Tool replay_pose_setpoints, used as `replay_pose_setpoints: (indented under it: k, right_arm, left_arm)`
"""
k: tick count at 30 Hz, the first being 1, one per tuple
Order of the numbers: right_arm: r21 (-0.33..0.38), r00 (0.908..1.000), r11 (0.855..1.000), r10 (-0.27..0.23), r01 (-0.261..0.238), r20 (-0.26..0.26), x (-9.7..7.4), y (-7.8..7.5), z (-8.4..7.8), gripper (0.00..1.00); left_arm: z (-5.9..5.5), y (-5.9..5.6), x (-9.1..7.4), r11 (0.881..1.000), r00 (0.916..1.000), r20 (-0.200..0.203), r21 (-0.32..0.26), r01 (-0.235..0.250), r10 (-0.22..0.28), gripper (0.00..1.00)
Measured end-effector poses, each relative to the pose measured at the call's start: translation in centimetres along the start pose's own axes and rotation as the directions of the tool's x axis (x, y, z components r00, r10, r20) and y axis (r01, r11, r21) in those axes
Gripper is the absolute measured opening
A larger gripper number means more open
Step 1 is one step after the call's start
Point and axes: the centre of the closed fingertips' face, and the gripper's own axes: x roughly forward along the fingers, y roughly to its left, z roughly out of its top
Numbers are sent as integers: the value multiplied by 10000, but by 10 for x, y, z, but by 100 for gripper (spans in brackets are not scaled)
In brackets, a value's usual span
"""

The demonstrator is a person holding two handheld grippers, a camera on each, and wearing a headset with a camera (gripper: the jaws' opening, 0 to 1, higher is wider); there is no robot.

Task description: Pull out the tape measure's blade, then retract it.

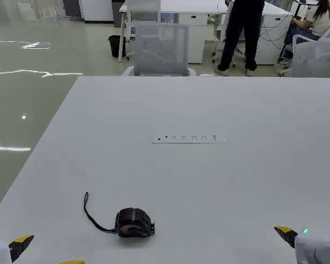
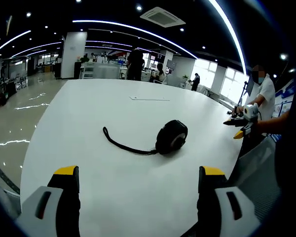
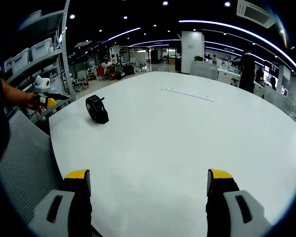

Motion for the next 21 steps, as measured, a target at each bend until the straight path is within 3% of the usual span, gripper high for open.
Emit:
replay_pose_setpoints:
  k: [3,7,10,13,21]
  right_arm:
    - [233,9997,9995,-229,229,22,-12,-5,-4,100]
    - [198,9989,9988,-445,443,119,-21,-12,-11,100]
    - [220,9973,9974,-686,680,273,-27,-16,-11,100]
    - [382,9975,9968,-708,705,51,-28,-16,-16,100]
    - [621,9962,9943,-864,870,-109,-32,-19,-21,100]
  left_arm:
    - [-3,-1,-6,9997,10000,66,254,-17,15,99]
    - [-5,6,-10,9998,9996,212,109,-182,179,99]
    - [-3,4,-12,9999,9996,264,123,-89,85,99]
    - [-3,6,-13,9994,9999,113,344,-90,87,99]
    - [0,8,-15,9996,9997,250,280,-38,31,99]
